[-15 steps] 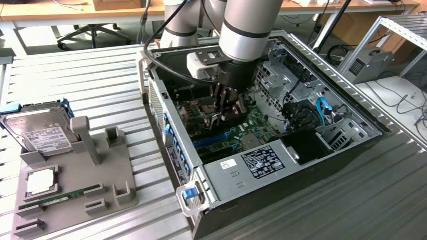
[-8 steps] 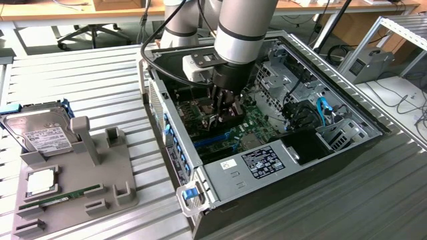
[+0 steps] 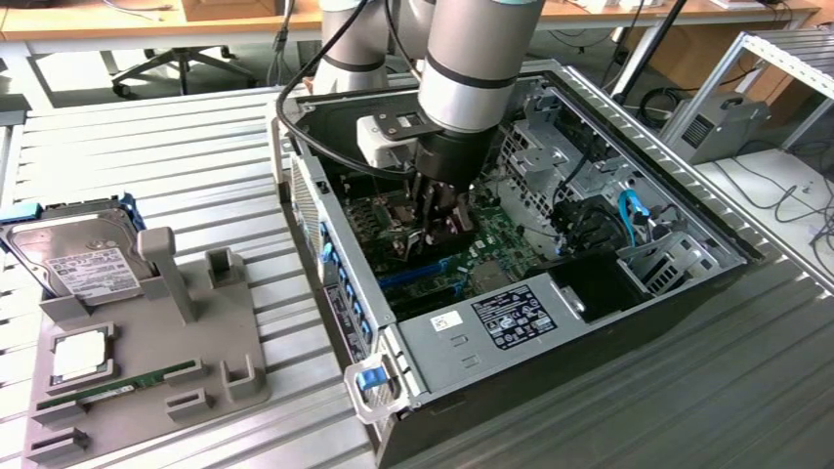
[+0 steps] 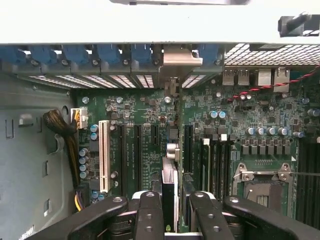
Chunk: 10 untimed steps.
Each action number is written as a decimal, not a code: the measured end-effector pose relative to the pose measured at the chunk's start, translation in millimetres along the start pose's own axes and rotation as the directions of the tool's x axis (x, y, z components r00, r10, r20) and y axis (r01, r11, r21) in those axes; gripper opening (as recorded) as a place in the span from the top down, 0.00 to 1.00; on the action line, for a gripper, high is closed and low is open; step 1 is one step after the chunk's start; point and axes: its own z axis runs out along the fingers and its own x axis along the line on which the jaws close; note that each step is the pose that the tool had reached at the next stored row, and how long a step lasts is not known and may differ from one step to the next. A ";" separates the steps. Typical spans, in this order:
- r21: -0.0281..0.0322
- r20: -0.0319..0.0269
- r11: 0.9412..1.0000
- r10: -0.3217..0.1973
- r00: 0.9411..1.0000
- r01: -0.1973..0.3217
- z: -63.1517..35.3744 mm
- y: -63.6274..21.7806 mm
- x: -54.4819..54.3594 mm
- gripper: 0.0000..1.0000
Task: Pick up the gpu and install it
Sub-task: 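Insert the gpu into the slot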
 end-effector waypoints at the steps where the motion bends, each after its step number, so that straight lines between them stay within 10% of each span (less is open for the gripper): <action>1: 0.000 0.000 1.000 0.000 1.000 0.000 3.0 -0.1 0.0 0.74; 10: 0.000 0.000 1.000 0.000 1.000 0.000 14.8 -0.3 -0.1 0.74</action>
